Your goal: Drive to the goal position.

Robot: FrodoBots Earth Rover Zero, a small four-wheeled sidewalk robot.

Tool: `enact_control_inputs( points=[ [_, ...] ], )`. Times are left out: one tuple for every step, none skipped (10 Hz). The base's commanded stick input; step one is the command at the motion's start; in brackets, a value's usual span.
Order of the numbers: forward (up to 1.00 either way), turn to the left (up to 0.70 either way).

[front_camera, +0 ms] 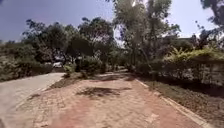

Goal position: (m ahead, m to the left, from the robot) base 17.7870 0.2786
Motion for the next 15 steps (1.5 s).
enact_control_inputs(
  points=[
    [0.7,0.0],
    [0.7,0.0],
    [0.7,0.0],
    [0.7,-0.35],
    [0.7,-0.34],
    [0.7,0.0],
    [0.7,0.0],
    [0.7,0.0],
    [0.7,0.0],
    [0.7,0.0],
    [0.7,0.0],
    [0.7,0.0],
    [0.7,0.0],
    [0.7,0.0],
    [0.7,0.0]
  ],
)
